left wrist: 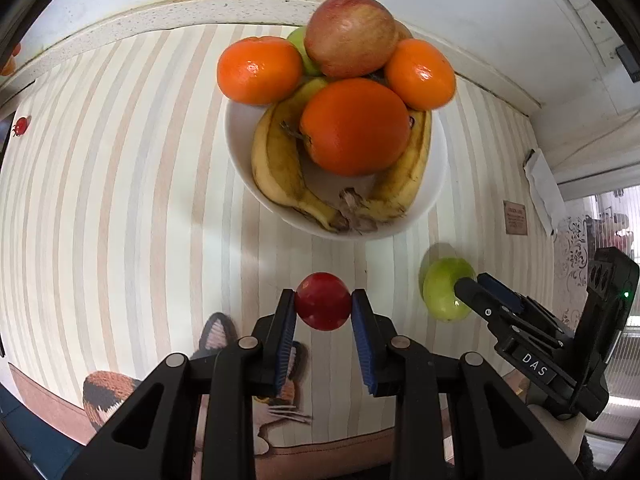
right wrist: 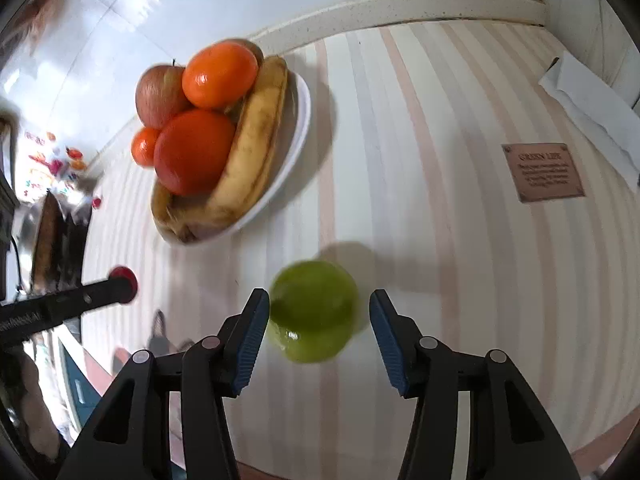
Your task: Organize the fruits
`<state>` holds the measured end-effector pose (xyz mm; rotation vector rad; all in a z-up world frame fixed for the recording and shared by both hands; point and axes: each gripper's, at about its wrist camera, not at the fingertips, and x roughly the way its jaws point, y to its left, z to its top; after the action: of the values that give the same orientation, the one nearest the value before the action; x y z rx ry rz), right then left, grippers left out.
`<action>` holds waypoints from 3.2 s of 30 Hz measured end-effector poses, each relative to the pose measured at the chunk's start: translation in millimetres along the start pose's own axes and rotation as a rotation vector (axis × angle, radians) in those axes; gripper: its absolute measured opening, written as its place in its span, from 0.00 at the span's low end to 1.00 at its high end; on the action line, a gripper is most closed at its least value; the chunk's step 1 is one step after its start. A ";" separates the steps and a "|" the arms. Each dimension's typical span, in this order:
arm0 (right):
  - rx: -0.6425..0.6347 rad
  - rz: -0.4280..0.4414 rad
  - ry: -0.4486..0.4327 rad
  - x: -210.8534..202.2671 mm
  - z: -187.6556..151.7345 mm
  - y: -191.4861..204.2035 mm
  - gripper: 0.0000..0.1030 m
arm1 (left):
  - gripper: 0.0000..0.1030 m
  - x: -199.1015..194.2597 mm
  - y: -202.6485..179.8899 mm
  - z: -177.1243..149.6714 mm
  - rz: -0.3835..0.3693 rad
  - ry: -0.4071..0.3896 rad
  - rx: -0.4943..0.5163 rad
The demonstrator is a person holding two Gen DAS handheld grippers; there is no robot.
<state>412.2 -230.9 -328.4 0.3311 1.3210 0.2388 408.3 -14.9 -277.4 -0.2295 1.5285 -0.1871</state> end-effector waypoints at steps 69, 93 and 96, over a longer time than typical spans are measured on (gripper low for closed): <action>0.154 -0.174 -0.254 -3.9 6.7 -87.7 0.59 | 0.25 5.7 -4.1 10.6 0.009 -0.042 -0.033; 0.095 -0.121 -0.235 4.6 29.6 -71.9 0.63 | 0.25 -0.2 -2.5 13.5 0.019 -0.053 -0.052; 0.098 -0.060 -0.243 -2.1 30.6 -57.1 0.63 | 0.25 -2.7 3.9 13.8 0.000 -0.063 -0.074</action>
<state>440.5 -287.8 -341.2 0.3898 1.1025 0.0803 421.9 -10.1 -275.4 -0.2914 1.4740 -0.1226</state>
